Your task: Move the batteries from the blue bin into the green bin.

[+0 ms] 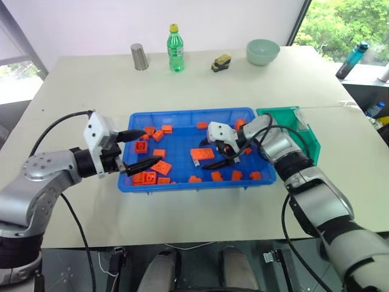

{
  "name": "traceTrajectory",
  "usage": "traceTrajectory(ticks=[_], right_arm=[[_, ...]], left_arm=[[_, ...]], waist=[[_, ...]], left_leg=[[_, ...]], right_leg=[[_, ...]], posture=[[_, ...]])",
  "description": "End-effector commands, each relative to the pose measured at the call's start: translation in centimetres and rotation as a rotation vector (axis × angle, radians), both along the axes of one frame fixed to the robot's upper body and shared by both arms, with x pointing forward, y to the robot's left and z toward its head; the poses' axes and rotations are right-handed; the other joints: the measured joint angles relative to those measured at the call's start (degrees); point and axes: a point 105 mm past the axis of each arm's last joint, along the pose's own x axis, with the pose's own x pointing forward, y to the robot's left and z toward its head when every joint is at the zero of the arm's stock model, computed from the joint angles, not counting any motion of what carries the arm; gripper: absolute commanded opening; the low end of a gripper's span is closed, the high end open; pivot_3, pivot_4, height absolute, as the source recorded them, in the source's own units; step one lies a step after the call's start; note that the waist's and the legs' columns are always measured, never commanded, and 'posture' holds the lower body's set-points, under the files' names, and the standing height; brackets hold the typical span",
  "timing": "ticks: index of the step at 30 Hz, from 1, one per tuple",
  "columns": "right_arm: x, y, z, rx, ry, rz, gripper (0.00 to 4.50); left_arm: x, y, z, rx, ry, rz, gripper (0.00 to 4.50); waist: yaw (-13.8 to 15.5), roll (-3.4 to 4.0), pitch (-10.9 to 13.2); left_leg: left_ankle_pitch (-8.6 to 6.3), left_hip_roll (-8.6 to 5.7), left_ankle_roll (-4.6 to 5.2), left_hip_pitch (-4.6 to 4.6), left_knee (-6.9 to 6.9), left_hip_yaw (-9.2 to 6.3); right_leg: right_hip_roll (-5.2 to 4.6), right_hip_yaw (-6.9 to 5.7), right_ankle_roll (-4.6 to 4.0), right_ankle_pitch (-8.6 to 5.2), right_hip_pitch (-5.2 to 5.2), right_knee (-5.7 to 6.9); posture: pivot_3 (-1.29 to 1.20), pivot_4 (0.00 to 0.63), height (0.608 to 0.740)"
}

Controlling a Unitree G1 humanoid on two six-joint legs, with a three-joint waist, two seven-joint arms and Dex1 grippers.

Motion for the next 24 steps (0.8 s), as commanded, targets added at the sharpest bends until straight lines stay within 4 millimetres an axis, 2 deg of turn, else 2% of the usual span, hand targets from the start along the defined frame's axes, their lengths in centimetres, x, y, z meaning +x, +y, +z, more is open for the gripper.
traceTrajectory(ticks=[1, 4, 8, 12, 15, 18, 19, 20, 23, 24], right_arm=[[0.4, 0.1, 1.4, 0.032, -0.036, 0.003, 2.8], [0.3, 0.1, 1.8, 0.044, -0.04, 0.008, 1.25], [0.4, 0.7, 2.7, 0.08, -0.052, 0.004, 1.2], [0.5, 5.3, 5.6, 0.22, -0.11, 0.007, 1.2], [-0.1, 8.5, 6.1, 0.273, -0.109, 0.005, 1.2], [-0.4, 10.9, 6.0, 0.314, -0.087, -0.032, 1.2], [-0.3, 11.3, 6.1, 0.326, -0.094, -0.062, 2.22], [-0.1, 11.6, 6.2, 0.331, -0.108, -0.098, 2.56], [0.9, 10.9, 6.3, 0.323, -0.149, -0.218, 4.05], [1.1, 10.7, 6.3, 0.322, -0.152, -0.245, 4.05]], left_arm=[[-0.1, 0.0, 1.2, 0.004, -0.043, 0.0, 4.5], [0.0, -0.1, 1.3, 0.003, -0.044, -0.002, 4.5], [0.2, -0.1, 1.3, 0.003, -0.046, -0.007, 4.5], [0.6, -0.2, 1.3, 0.002, -0.042, -0.017, 4.5], [0.7, -0.3, 1.1, 0.0, -0.037, -0.027, 4.5], [0.8, -0.5, 0.9, -0.003, -0.032, -0.034, 4.5], [0.8, -0.6, 0.9, -0.005, -0.032, -0.038, 4.5], [0.8, -0.8, 0.9, -0.009, -0.031, -0.042, 4.5], [0.8, -1.2, 0.8, -0.021, -0.029, -0.053, 4.5], [0.8, -1.3, 0.8, -0.024, -0.028, -0.056, 4.5]], waist=[[-0.08, 0.0, 0.0], [-0.14, 0.0, 0.0], [-0.09, 0.0, 0.0], [-0.6, 0.0, 0.0], [-1.38, 0.01, 0.0], [-1.42, 0.0, -0.01], [-1.41, 0.0, -0.01], [-1.39, 0.0, -0.01], [-1.33, 0.0, -0.01], [-1.35, 0.0, -0.01]], left_leg=[[0.0, 0.01, 0.0, 0.0, 0.0, 0.0], [0.0, 0.01, 0.0, 0.0, -0.02, 0.0], [0.0, 0.01, 0.0, 0.0, -0.01, 0.0], [0.01, 0.04, -0.02, 0.0, -0.03, 0.02], [0.03, 0.08, -0.05, 0.0, -0.08, 0.0], [0.03, 0.04, -0.05, 0.0, -0.08, -0.1], [0.03, 0.01, -0.05, 0.0, -0.08, -0.15], [0.03, 0.0, -0.05, 0.01, -0.09, -0.17], [0.03, -0.02, -0.05, 0.0, -0.07, -0.23], [0.03, -0.03, -0.05, 0.01, -0.07, -0.23]], right_leg=[[0.01, 0.0, 0.0, 0.0, -0.01, 0.0], [0.02, 0.0, 0.0, 0.0, -0.02, 0.01], [0.01, 0.0, 0.0, 0.0, -0.02, 0.01], [0.04, 0.0, 0.0, 0.0, -0.06, 0.02], [0.07, 0.0, 0.0, 0.0, -0.12, 0.14], [0.05, -0.02, 0.0, 0.0, -0.08, 0.23], [0.04, -0.02, 0.0, 0.0, -0.06, 0.22], [0.04, -0.02, 0.0, 0.0, -0.04, 0.22], [0.04, -0.02, 0.0, 0.0, -0.03, 0.23], [0.03, -0.02, 0.0, 0.0, -0.04, 0.27]], posture=[[0.0, 0.15, 0.727], [0.0, 0.15, 0.727], [0.0, 0.15, 0.727], [0.0, 0.15, 0.727], [0.0, 0.15, 0.727], [0.0, 0.15, 0.727], [0.0, 0.15, 0.727], [0.0, 0.15, 0.727], [0.0, 0.15, 0.727], [0.0, 0.15, 0.727]])
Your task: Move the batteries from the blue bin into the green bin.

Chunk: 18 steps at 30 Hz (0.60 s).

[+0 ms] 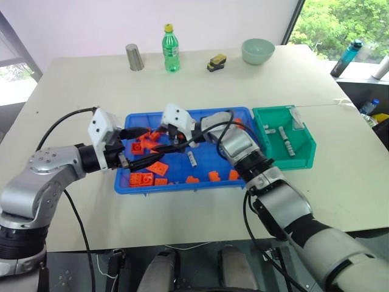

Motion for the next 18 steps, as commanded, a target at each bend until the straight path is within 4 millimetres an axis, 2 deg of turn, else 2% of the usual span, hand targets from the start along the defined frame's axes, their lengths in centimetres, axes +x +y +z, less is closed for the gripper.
traceTrajectory(ticks=[1, 5, 8, 12, 18], right_arm=[[0.6, -1.3, 1.7, 0.05, -0.032, -0.117, 4.05], [-1.6, -5.2, 1.5, 0.027, 0.028, -0.206, 4.05], [-3.2, -7.1, 0.8, -0.001, 0.11, -0.277, 4.05], [-4.7, -8.0, -0.2, -0.002, 0.219, -0.352, 4.05], [-4.5, -8.3, -2.3, -0.006, 0.289, -0.419, 4.05]], left_arm=[[-0.2, -0.8, 0.6, -0.01, -0.033, -0.034, 4.5], [-0.3, -1.5, -0.3, -0.01, -0.002, -0.074, 4.5], [-0.3, -1.7, -0.5, -0.013, 0.011, -0.096, 4.5], [0.1, -1.8, -0.7, -0.012, 0.015, -0.108, 4.5], [0.2, -2.0, -0.5, -0.004, 0.01, -0.13, 4.5]], waist=[[-0.04, 0.0, 0.0], [0.14, 0.0, 0.0], [0.23, 0.0, 0.0], [-0.15, 0.0, 0.0], [0.85, 0.0, 0.0]], left_leg=[[0.0, 0.0, 0.0, 0.0, 0.0, 0.0], [0.0, -0.04, 0.0, -0.01, -0.01, -0.02], [-0.01, -0.05, 0.01, -0.02, 0.0, 0.03], [-0.01, 0.0, 0.01, -0.01, 0.01, 0.1], [-0.01, -0.07, 0.01, -0.01, 0.05, 0.1]], right_leg=[[-0.01, 0.0, 0.0, 0.0, 0.0, 0.04], [-0.04, 0.01, 0.0, 0.0, -0.02, 0.13], [-0.06, 0.03, 0.0, 0.0, -0.1, 0.28], [-0.04, 0.06, 0.0, 0.0, -0.23, 0.51], [-0.12, 0.07, 0.0, 0.0, -0.23, 0.54]], posture=[[0.0, 0.15, 0.727], [0.0, 0.15, 0.727], [0.0, 0.15, 0.727], [0.0, 0.15, 0.727], [0.0, 0.15, 0.727]])
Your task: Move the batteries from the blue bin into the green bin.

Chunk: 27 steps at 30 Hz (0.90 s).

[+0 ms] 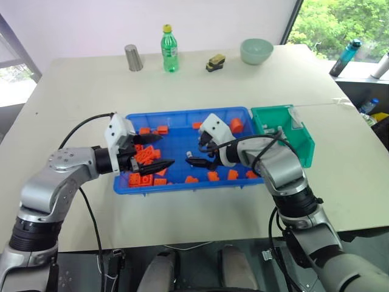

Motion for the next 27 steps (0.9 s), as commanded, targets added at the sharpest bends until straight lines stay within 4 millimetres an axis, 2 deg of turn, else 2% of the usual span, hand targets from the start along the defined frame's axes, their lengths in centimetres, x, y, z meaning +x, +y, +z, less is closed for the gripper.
traceTrajectory(ticks=[1, 9, 10, 12, 17, 18, 20, 23, 27], right_arm=[[0.1, 0.5, -0.2, 0.025, 0.002, -0.017, 4.05], [1.6, -0.4, -3.3, -0.046, 0.009, -0.063, 4.05], [1.7, -0.4, -3.5, -0.053, 0.005, -0.057, 3.53], [1.5, -0.3, -3.6, -0.061, -0.004, -0.039, 2.8], [1.2, -0.2, -2.9, -0.047, -0.012, -0.016, 0.29], [1.2, -0.3, -2.7, -0.044, -0.014, -0.015, 0.09], [1.1, -0.5, -1.9, -0.03, -0.022, -0.01, 0.09], [1.3, -1.7, 0.4, 0.017, -0.037, -0.03, 0.09], [1.8, -6.2, 5.5, 0.101, -0.104, -0.129, 0.09]], left_arm=[[0.0, 0.0, 1.2, 0.005, -0.053, -0.018, 4.5], [-0.3, 0.2, 1.3, 0.017, -0.059, -0.016, 4.5], [-0.3, 0.2, 1.3, 0.017, -0.06, -0.014, 4.5], [-0.4, 0.3, 1.3, 0.018, -0.062, -0.01, 4.5], [-0.3, 0.3, 1.3, 0.017, -0.065, -0.004, 4.5], [-0.3, 0.3, 1.3, 0.017, -0.065, -0.005, 4.5], [-0.3, 0.2, 1.2, 0.014, -0.063, -0.01, 4.5], [-0.3, -0.1, 1.1, 0.011, -0.061, -0.025, 4.5], [-0.3, -0.5, 1.0, 0.013, -0.061, -0.053, 4.5]], waist=[[0.63, 0.0, 0.0], [0.78, -0.01, -0.01], [0.77, -0.02, -0.01], [0.77, -0.02, -0.01], [0.76, -0.02, -0.01], [0.77, -0.02, -0.01], [0.82, -0.02, -0.01], [0.88, -0.02, -0.01], [1.11, -0.02, -0.01]], left_leg=[[0.0, 0.0, 0.0, 0.0, 0.0, 0.0], [0.0, -0.03, 0.0, 0.0, 0.06, 0.02], [0.0, -0.02, 0.0, 0.01, 0.05, 0.02], [0.0, -0.01, 0.0, 0.01, 0.05, 0.02], [0.0, -0.01, 0.0, 0.02, 0.05, 0.02], [0.0, -0.01, 0.0, 0.01, 0.05, 0.02], [0.0, -0.01, 0.0, 0.01, 0.05, 0.02], [0.0, -0.02, 0.0, 0.01, 0.06, 0.02], [0.0, -0.06, 0.01, 0.0, 0.06, 0.02]], right_leg=[[0.0, 0.0, 0.0, 0.0, 0.0, 0.0], [-0.02, 0.0, 0.0, 0.0, 0.03, -0.02], [-0.01, 0.0, 0.0, 0.0, 0.03, -0.02], [-0.01, 0.0, 0.0, 0.0, 0.04, -0.02], [0.0, 0.0, 0.0, 0.0, 0.04, -0.02], [0.0, 0.0, 0.0, 0.0, 0.04, -0.02], [-0.01, 0.0, 0.0, 0.0, 0.04, -0.02], [-0.02, 0.0, 0.0, 0.0, 0.06, -0.03], [-0.04, 0.0, 0.0, 0.0, 0.06, -0.05]], posture=[[0.0, 0.15, 0.727], [0.0, 0.15, 0.727], [0.0, 0.15, 0.727], [0.0, 0.15, 0.727], [0.0, 0.15, 0.727], [0.0, 0.15, 0.727], [0.0, 0.15, 0.727], [0.0, 0.15, 0.727], [0.0, 0.15, 0.727]])
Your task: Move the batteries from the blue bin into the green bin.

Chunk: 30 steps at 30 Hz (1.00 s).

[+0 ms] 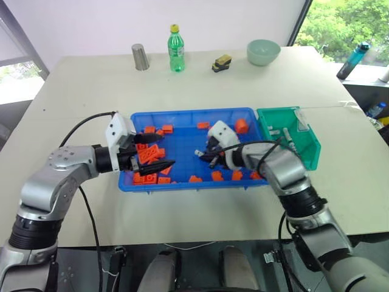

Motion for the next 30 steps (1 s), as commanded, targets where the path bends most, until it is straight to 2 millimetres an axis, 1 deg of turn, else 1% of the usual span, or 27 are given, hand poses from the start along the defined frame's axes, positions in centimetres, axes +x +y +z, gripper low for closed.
traceTrajectory(ticks=[1, 2, 4, 7, 9, 12, 15, 16, 17, 18, 19, 20, 21, 23, 25, 28, 30], right_arm=[[0.5, -4.4, 6.9, 0.096, -0.158, -0.096, 0.09], [0.5, -6.4, 7.8, 0.089, -0.187, -0.144, 0.09], [0.3, -9.5, 8.3, 0.054, -0.214, -0.217, 0.09], [0.0, -13.8, 7.9, 0.021, -0.196, -0.353, 0.09], [-0.3, -16.1, 7.5, -0.027, -0.202, -0.424, 0.09], [-0.8, -18.3, 7.0, -0.047, -0.192, -0.496, 0.09], [-1.0, -19.5, 6.6, -0.051, -0.186, -0.551, 0.09], [-1.1, -19.7, 6.4, -0.053, -0.184, -0.563, 0.59], [-1.1, -19.9, 6.2, -0.069, -0.19, -0.571, 1.12], [-1.1, -19.9, 6.2, -0.081, -0.195, -0.574, 1.47], [-1.0, -19.9, 6.2, -0.094, -0.204, -0.575, 1.95], [-0.9, -19.6, 6.7, -0.089, -0.218, -0.57, 2.3], [-0.8, -19.2, 7.1, -0.075, -0.228, -0.562, 2.3], [-0.8, -17.5, 8.3, -0.033, -0.249, -0.512, 2.3], [-1.1, -15.3, 9.0, 0.011, -0.245, -0.437, 2.3], [-2.0, -11.7, 9.0, 0.065, -0.21, -0.322, 2.3], [-2.5, -10.3, 8.6, 0.078, -0.183, -0.28, 2.3]], left_arm=[[-0.1, -0.5, 0.6, 0.009, -0.044, -0.04, 4.5], [0.0, -0.6, 0.6, 0.01, -0.044, -0.045, 4.5], [0.1, -0.7, 0.5, 0.008, -0.046, -0.052, 4.5], [0.3, -1.0, 0.7, -0.005, -0.05, -0.063, 4.5], [0.3, -1.2, 0.6, -0.002, -0.049, -0.076, 4.5], [0.3, -1.4, 0.5, 0.002, -0.049, -0.087, 4.5], [0.5, -1.5, 0.5, 0.003, -0.05, -0.09, 4.5], [0.6, -1.5, 0.5, 0.003, -0.05, -0.091, 4.5], [0.6, -1.6, 0.6, 0.002, -0.051, -0.094, 4.5], [0.7, -1.6, 0.6, 0.002, -0.052, -0.095, 4.5], [0.7, -1.6, 0.7, 0.002, -0.053, -0.097, 4.5], [0.8, -1.6, 0.7, 0.003, -0.054, -0.099, 4.5], [0.8, -1.6, 0.7, 0.004, -0.054, -0.1, 4.5], [0.8, -1.6, 0.8, 0.007, -0.055, -0.102, 4.5], [0.7, -1.6, 0.8, 0.009, -0.057, -0.101, 4.5], [0.7, -1.5, 0.8, 0.011, -0.058, -0.097, 4.5], [0.8, -1.5, 0.8, 0.011, -0.059, -0.093, 4.5]], waist=[[0.19, 0.0, 0.0], [0.47, 0.0, 0.0], [1.11, 0.0, 0.0], [1.26, -0.01, 0.0], [1.23, -0.01, 0.0], [1.1, 0.0, 0.0], [1.11, 0.0, 0.0], [1.17, 0.0, 0.0], [1.19, 0.0, 0.0], [1.2, 0.0, 0.0], [1.21, 0.0, 0.0], [1.21, 0.0, 0.0], [1.2, 0.0, 0.0], [1.18, 0.0, 0.0], [1.08, 0.0, 0.0], [1.1, 0.0, 0.0], [1.18, 0.0, 0.0]], left_leg=[[0.0, 0.0, 0.0, 0.0, 0.0, 0.0], [0.0, -0.01, 0.01, 0.0, 0.0, 0.0], [-0.02, -0.01, 0.03, 0.0, -0.01, 0.0], [-0.03, 0.03, 0.05, 0.0, -0.02, 0.07], [-0.03, 0.05, 0.05, 0.0, -0.01, 0.14], [-0.03, 0.08, 0.06, 0.0, -0.07, 0.25], [-0.03, 0.13, 0.06, 0.0, -0.05, 0.3], [-0.03, 0.13, 0.06, 0.0, -0.05, 0.29], [-0.03, 0.13, 0.06, 0.0, -0.04, 0.29], [-0.03, 0.13, 0.06, 0.0, -0.03, 0.29], [-0.03, 0.12, 0.06, 0.0, -0.02, 0.29], [-0.03, 0.12, 0.07, 0.0, -0.02, 0.29], [-0.03, 0.11, 0.07, 0.0, -0.02, 0.29], [-0.03, 0.11, 0.07, 0.0, -0.02, 0.29], [-0.03, 0.13, 0.07, 0.0, -0.03, 0.29], [-0.03, 0.19, 0.07, 0.0, -0.05, 0.28], [-0.03, 0.17, 0.07, 0.0, -0.03, 0.25]], right_leg=[[0.0, 0.0, 0.0, 0.0, 0.01, -0.01], [0.0, 0.0, 0.0, 0.0, 0.02, -0.02], [0.0, -0.01, 0.0, 0.0, 0.06, -0.1], [0.03, -0.02, 0.0, 0.0, 0.19, -0.58], [0.03, -0.01, 0.0, 0.0, 0.22, -0.64], [0.03, 0.0, 0.0, 0.0, 0.17, -0.63], [0.05, 0.0, 0.0, 0.0, 0.18, -0.64], [0.05, 0.0, 0.0, 0.0, 0.19, -0.64], [0.06, 0.0, 0.0, 0.0, 0.19, -0.64], [0.05, 0.0, 0.0, 0.0, 0.2, -0.65], [0.05, 0.0, 0.0, 0.0, 0.21, -0.65], [0.04, 0.0, 0.0, 0.0, 0.21, -0.65], [0.04, 0.0, 0.0, 0.0, 0.21, -0.65], [0.04, 0.0, 0.0, 0.0, 0.21, -0.65], [0.06, 0.0, 0.0, 0.0, 0.2, -0.65], [0.11, 0.0, 0.0, 0.0, 0.19, -0.67], [0.11, 0.0, 0.0, 0.0, 0.22, -0.67]], posture=[[0.0, 0.15, 0.727], [0.0, 0.15, 0.727], [0.0, 0.15, 0.727], [0.0, 0.15, 0.727], [0.0, 0.15, 0.727], [0.0, 0.15, 0.727], [0.0, 0.15, 0.727], [0.0, 0.15, 0.727], [0.0, 0.15, 0.727], [0.0, 0.15, 0.727], [0.0, 0.15, 0.727], [0.0, 0.15, 0.727], [0.0, 0.15, 0.727], [0.0, 0.15, 0.727], [0.0, 0.15, 0.727], [0.0, 0.15, 0.727], [0.0, 0.15, 0.727]])
